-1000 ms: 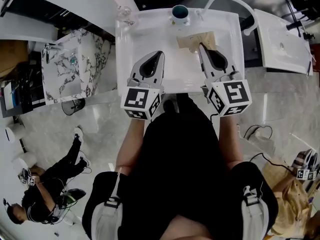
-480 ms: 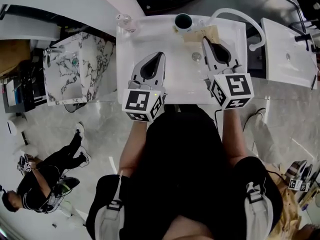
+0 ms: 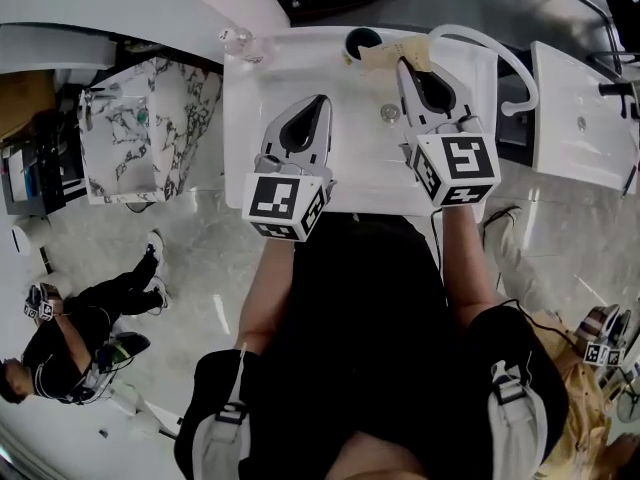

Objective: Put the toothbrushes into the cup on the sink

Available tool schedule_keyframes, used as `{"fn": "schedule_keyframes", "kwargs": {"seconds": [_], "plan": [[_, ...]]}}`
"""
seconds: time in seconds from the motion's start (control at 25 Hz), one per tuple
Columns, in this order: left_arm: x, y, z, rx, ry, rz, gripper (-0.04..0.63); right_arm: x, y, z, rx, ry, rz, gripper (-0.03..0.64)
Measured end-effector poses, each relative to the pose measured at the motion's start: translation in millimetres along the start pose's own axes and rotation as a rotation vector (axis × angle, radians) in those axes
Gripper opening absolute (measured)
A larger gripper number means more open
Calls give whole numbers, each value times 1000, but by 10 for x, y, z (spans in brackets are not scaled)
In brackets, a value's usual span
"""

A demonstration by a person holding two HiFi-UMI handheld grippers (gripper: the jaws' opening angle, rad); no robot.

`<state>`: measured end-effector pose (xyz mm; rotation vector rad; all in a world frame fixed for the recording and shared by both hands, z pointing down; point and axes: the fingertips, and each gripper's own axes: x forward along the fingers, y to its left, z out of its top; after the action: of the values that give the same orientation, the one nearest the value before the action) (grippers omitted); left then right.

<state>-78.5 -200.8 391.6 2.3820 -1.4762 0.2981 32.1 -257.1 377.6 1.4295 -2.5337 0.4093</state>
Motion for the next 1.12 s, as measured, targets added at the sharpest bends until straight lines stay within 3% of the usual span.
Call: {"fn": "schedule_keyframes", "kwargs": {"seconds": [0.52, 1.12], "plan": [[80, 193, -16, -20, 15, 15, 14, 338, -65, -19, -34, 11, -44, 49], [362, 239, -138, -38, 64, -40, 14, 682, -30, -336, 1, 103, -47, 49]]}}
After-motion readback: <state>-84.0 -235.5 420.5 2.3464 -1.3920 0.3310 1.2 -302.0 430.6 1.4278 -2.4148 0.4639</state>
